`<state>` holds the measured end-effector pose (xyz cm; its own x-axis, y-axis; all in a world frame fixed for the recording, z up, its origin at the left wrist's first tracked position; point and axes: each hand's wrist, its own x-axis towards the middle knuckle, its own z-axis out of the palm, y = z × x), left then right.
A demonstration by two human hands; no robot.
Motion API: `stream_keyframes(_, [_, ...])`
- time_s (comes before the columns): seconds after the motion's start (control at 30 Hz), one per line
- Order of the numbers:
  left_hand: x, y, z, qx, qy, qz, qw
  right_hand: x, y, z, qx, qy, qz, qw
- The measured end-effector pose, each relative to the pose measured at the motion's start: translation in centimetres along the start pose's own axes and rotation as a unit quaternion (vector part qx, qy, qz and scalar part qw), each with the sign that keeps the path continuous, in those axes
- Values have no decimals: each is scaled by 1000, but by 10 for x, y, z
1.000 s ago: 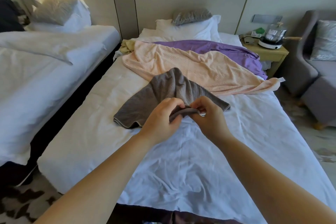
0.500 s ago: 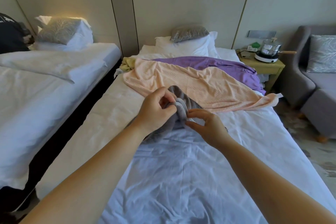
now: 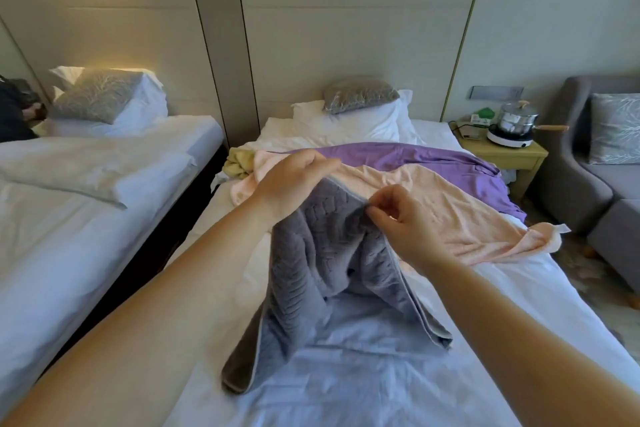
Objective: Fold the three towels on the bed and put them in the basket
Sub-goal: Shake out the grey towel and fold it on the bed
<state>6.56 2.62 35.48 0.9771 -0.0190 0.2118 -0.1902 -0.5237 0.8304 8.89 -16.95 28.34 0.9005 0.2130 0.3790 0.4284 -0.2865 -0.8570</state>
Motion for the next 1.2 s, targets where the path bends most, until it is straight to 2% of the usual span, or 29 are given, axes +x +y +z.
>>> stream_keyframes(0.1, [27,-20,-10,100,-51,28,993,32,-3,4,34,-38,5,999])
stream_keyframes(0.23, [55,-27,-17,104,-134,93,981,61,-3,9,52,-30,-3,998])
stream_keyframes(0.37, [79,-37,-15,92,-104,92,986,69,9,10,83,-40,21,996])
stream_keyframes(0.47, [84,-33,-13,46,-87,99,990,67,22,11,34,-96,51,993])
stream_keyframes(0.57, [88,-27,-13,27,-93,101,990,65,30,13,24,-96,63,993])
stream_keyframes(0.67, [86,-27,-10,177,-138,76,972,77,26,5,14,-86,43,995])
stream_keyframes(0.73, [86,-30,-5,223,-100,83,966,87,24,-4,12,-102,38,994])
stream_keyframes(0.87, [94,-23,-3,81,-3,78,994,87,50,-14,-141,-139,31,980])
stream_keyframes(0.97, [105,-13,-5,1,35,75,997,81,86,-12,-183,-169,78,965])
stream_keyframes(1.03, [112,-12,-5,-34,50,72,996,83,101,-13,-167,-147,121,967])
stream_keyframes(1.1, [122,-17,-5,-34,80,69,994,91,109,-15,-106,-104,153,977])
stream_keyframes(1.2, [139,-39,-5,-1,152,23,988,100,110,-21,-1,-105,139,985])
